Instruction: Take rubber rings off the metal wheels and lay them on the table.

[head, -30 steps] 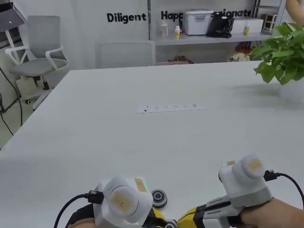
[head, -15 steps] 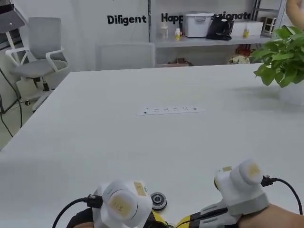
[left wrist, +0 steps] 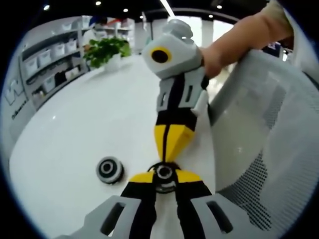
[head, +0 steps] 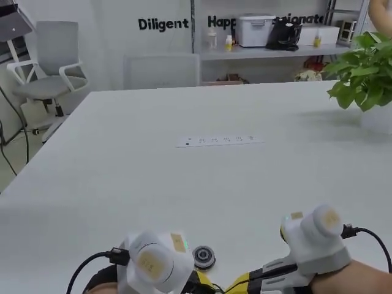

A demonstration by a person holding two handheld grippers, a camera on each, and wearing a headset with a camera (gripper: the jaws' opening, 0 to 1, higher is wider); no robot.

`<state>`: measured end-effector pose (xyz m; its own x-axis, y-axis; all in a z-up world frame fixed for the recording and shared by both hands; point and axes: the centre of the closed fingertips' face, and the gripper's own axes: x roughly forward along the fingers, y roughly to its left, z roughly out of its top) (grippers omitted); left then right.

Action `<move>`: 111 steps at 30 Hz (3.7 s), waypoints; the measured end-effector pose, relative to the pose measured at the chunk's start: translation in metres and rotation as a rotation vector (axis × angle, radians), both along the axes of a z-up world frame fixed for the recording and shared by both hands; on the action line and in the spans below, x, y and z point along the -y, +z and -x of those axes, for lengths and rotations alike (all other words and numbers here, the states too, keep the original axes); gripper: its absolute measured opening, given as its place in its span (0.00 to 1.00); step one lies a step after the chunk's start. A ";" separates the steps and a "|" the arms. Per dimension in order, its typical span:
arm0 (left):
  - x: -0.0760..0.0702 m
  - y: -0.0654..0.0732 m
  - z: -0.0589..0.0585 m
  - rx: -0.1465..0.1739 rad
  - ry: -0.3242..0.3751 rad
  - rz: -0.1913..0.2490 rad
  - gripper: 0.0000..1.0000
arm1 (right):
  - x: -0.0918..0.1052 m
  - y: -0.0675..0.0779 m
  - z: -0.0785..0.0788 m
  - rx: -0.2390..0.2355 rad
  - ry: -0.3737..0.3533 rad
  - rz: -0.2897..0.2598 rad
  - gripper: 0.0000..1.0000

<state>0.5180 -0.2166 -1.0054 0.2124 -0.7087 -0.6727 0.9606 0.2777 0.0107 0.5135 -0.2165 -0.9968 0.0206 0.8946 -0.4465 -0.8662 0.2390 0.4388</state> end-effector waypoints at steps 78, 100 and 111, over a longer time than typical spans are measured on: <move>-0.117 0.060 0.008 0.000 0.274 0.163 0.66 | -0.066 -0.004 -0.019 0.034 -0.003 0.050 0.00; -0.118 0.056 0.007 -0.014 0.277 0.150 0.65 | -0.059 -0.015 -0.020 0.069 -0.004 0.114 0.04; -0.117 0.055 0.004 -0.017 0.270 0.142 0.65 | -0.057 -0.004 -0.018 0.081 0.005 0.096 0.11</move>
